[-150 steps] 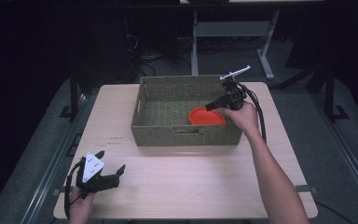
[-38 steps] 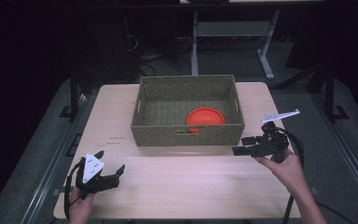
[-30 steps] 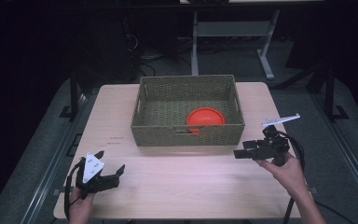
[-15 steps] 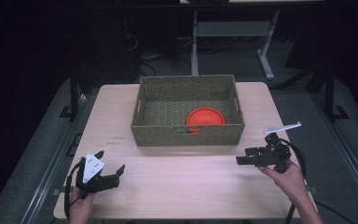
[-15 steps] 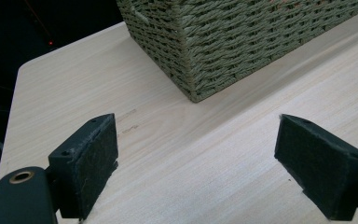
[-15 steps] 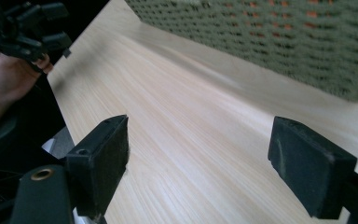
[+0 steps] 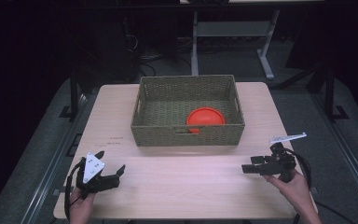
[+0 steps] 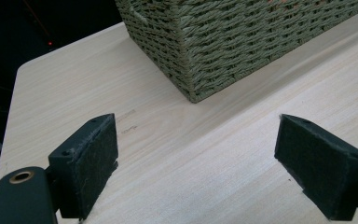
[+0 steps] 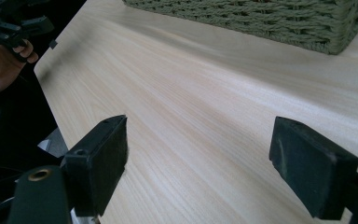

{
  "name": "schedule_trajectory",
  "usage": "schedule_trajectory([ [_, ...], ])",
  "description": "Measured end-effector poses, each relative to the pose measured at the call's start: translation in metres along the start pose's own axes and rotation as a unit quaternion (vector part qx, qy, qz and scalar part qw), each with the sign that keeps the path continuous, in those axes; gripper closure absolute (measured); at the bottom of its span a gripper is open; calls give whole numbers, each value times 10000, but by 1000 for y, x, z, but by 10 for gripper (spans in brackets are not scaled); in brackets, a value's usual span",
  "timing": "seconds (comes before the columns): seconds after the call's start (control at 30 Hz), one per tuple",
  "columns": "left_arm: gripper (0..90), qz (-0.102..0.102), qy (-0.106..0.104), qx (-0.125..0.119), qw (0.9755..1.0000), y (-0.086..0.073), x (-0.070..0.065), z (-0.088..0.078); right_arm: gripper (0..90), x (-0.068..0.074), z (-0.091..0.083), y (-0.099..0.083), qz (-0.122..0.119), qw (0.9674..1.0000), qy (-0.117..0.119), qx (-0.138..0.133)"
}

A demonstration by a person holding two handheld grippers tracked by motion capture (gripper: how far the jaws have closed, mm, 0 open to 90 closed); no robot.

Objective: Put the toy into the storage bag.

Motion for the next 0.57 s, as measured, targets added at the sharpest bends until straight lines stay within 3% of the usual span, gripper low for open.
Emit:
schedule_trajectory([
  [0.17,128,-12,1,-11,10000,0,0,0,188,-4,0,-8,-39,10000,-34,1],
  [0.4,128,-7,-13,-31,10000,0,0,0,189,-7,5,-26,4,9999,121,-42],
  [0.57,128,-28,-3,-46,10000,0,1,0,188,-3,5,-37,-17,9988,239,-434],
])
Point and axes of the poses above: each handheld gripper's, and its own axes: z roughly forward along the jaws, y roughly out of its top, x roughly to its left, the point moved 7 cm from there along z, roughly forward along the jaws, and after that the axes turned 12 degrees about y, right-handed, at the moved point
